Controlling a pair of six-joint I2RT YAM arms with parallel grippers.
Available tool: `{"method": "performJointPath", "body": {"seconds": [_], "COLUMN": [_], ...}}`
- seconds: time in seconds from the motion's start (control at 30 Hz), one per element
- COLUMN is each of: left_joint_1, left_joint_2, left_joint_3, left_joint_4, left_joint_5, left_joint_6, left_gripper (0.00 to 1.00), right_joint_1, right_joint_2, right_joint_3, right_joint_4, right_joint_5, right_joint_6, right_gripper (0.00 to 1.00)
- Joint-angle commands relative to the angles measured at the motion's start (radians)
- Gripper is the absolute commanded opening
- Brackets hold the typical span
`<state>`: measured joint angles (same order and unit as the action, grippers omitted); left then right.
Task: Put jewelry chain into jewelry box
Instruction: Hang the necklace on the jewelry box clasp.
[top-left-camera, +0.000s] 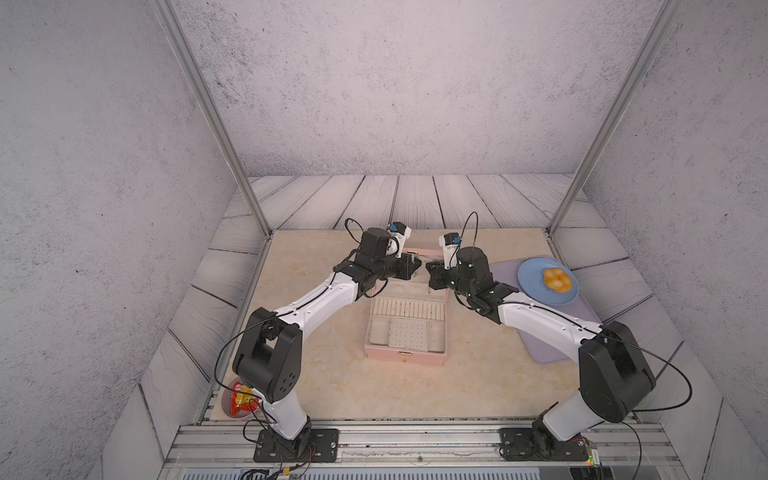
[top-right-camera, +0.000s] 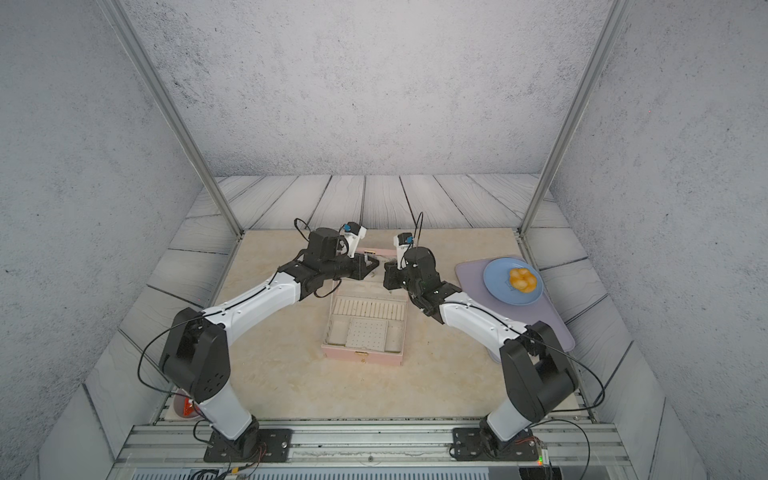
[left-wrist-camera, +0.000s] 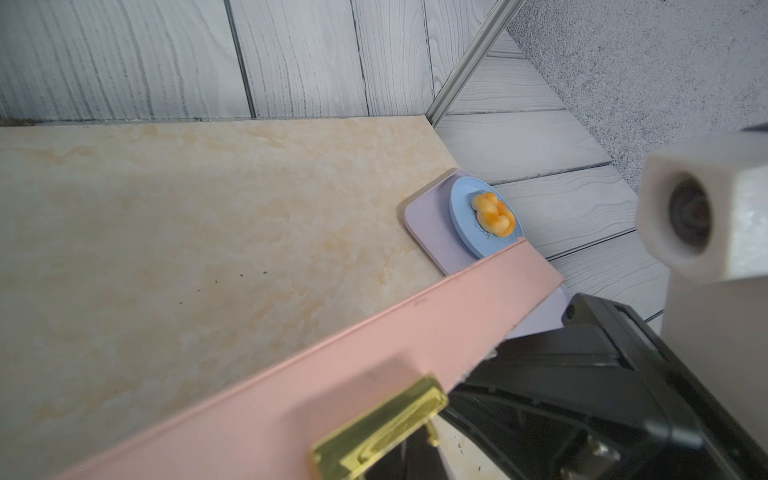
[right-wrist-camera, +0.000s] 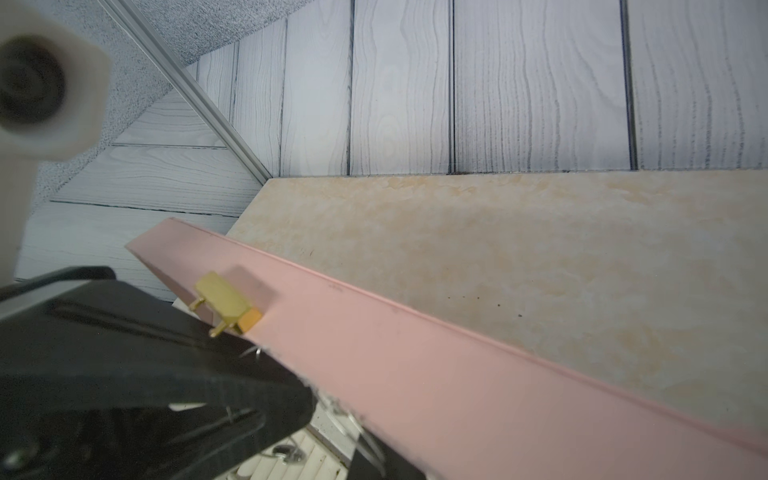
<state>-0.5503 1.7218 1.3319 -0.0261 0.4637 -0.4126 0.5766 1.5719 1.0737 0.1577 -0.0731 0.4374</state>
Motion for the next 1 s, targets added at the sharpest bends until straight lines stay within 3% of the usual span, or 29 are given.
{"method": "performJointPath", "body": {"seconds": [0.0,0.97], "left_joint_1": [0.0,-0.019], "left_joint_2": [0.012,0.014], "left_joint_3": [-0.011,0.016], "left_joint_4": [0.005,-0.022], "left_joint_5": [0.005,-0.028], "left_joint_6": [-0.006,0.043], "left_gripper": [0.0,0.0], "right_joint_1": [-0.004,-0.012], "right_joint_2": [0.02,0.063], "right_joint_3": [0.029,0.098], "right_joint_4": [-0.043,-0.13], "right_joint_5": [0.004,0.02], "right_joint_6": [0.021,0.123], "right_gripper": [0.0,0.0]}}
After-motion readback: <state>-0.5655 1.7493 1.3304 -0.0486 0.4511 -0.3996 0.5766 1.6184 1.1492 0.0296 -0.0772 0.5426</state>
